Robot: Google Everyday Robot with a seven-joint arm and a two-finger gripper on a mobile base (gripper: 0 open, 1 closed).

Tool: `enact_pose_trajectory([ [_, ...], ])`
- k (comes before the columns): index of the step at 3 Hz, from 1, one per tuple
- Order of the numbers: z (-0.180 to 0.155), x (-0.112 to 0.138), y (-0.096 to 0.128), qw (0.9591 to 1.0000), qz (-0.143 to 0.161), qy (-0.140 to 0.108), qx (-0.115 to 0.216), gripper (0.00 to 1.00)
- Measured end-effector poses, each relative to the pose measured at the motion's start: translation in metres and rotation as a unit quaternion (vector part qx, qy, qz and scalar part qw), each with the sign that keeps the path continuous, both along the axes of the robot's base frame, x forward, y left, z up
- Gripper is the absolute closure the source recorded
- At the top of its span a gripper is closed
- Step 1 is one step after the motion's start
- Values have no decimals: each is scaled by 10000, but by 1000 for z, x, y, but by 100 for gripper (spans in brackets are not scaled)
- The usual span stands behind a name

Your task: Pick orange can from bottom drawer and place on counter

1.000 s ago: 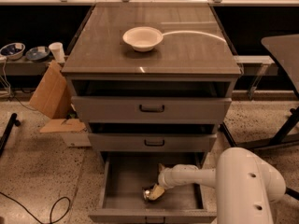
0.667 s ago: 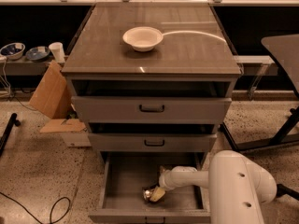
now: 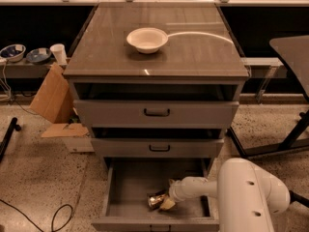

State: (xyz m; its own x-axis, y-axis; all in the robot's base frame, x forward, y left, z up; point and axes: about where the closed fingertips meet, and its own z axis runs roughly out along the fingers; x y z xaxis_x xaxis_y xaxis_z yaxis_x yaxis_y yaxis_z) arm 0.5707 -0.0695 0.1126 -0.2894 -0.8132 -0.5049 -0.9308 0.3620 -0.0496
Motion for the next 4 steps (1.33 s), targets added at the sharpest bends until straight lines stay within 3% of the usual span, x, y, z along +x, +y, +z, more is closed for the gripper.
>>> enact_pose_trajectory([
  [1, 19, -9, -19, 9998, -210, 16, 38, 42],
  [3, 73, -20, -33, 9995, -202, -75, 219, 89],
  [4, 92, -23, -34, 9995, -165, -113, 259, 100],
])
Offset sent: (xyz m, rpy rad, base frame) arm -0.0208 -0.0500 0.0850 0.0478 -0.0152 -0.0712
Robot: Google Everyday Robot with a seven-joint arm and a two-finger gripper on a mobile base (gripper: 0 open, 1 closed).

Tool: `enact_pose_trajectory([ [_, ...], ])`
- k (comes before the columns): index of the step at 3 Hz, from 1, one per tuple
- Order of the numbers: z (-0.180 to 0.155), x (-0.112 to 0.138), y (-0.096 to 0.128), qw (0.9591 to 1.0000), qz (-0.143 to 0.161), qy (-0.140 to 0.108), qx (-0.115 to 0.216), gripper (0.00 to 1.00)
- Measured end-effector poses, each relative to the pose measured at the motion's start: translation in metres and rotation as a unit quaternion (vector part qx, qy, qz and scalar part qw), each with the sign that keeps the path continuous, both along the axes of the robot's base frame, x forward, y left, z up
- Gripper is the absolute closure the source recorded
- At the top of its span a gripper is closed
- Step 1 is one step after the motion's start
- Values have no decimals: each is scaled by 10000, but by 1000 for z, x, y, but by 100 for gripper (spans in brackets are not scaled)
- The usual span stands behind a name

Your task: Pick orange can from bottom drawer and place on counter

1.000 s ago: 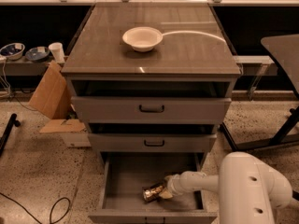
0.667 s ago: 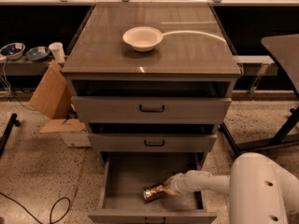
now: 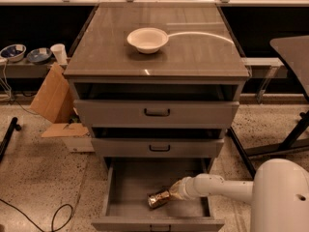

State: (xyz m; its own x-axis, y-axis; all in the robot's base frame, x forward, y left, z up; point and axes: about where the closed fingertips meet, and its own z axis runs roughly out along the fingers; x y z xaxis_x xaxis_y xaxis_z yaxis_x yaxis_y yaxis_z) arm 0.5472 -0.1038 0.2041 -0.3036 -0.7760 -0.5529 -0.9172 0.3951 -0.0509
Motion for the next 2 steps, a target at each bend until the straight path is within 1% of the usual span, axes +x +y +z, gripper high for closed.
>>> enact_pose_trajectory([
  [1, 12, -3, 1, 10000, 34, -16, 26, 100],
  [2, 15, -8, 8, 9999, 127, 20, 60, 100],
])
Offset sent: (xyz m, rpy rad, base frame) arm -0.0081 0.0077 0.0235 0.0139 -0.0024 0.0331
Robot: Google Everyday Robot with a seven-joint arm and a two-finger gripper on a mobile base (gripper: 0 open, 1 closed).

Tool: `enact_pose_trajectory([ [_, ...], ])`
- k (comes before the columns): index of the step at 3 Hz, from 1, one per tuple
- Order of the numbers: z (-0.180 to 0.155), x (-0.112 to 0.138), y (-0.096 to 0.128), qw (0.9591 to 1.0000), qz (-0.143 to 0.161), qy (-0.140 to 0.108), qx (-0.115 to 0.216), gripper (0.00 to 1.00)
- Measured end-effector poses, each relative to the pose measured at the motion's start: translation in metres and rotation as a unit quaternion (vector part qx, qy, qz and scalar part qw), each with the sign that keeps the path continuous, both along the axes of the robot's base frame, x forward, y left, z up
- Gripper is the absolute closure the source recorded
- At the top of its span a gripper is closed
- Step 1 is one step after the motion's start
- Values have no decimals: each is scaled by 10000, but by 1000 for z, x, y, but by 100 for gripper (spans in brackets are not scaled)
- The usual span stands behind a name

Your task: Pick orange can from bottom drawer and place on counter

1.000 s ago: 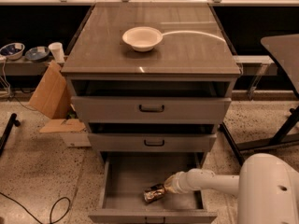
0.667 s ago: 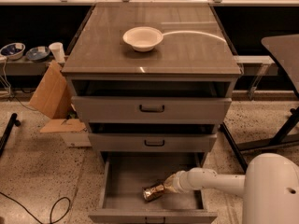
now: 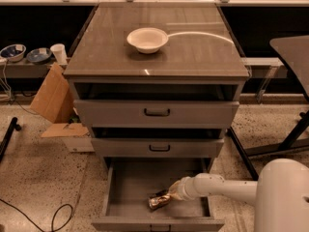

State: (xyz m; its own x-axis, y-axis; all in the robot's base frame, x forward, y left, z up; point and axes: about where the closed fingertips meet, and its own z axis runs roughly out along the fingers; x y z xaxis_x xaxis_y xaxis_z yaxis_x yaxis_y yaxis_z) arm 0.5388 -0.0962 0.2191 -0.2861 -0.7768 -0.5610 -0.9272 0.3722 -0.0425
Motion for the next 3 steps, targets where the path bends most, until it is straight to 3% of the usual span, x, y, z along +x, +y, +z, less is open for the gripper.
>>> enact_pose_trajectory([
  [1, -2, -4, 2, 10000, 29, 46, 27, 100],
  [3, -11, -10, 12, 9997, 170, 141, 89, 58],
])
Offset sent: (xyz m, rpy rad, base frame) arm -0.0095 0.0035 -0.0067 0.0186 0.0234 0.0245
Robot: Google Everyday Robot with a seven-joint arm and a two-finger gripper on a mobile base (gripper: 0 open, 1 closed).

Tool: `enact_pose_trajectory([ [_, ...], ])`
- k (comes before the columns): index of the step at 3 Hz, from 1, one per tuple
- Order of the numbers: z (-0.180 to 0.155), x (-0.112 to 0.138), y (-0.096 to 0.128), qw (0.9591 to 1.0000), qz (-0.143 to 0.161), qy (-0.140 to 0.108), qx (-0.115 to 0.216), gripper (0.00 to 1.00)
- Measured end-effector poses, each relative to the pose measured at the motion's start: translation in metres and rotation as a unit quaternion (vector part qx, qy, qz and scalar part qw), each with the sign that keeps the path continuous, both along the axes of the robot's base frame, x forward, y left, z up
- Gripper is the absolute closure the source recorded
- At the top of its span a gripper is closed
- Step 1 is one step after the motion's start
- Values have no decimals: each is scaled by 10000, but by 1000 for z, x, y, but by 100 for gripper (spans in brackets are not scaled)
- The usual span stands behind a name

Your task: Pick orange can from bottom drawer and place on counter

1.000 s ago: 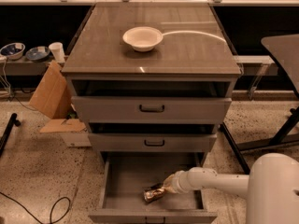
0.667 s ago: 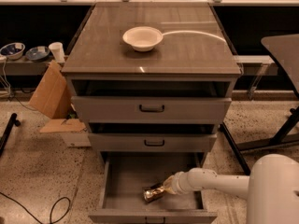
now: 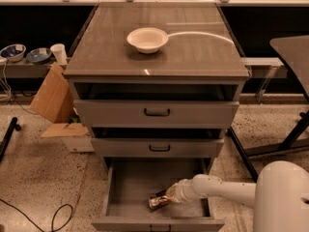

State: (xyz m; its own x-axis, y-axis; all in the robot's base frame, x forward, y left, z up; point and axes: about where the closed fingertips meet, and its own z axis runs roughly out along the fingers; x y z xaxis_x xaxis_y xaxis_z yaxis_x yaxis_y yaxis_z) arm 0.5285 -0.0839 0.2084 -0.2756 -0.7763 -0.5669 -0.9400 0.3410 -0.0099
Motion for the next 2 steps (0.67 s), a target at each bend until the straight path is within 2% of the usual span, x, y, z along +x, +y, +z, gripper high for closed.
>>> enact_pose_trajectory([
  [2, -14, 2, 25, 9997, 217, 127, 12, 12],
])
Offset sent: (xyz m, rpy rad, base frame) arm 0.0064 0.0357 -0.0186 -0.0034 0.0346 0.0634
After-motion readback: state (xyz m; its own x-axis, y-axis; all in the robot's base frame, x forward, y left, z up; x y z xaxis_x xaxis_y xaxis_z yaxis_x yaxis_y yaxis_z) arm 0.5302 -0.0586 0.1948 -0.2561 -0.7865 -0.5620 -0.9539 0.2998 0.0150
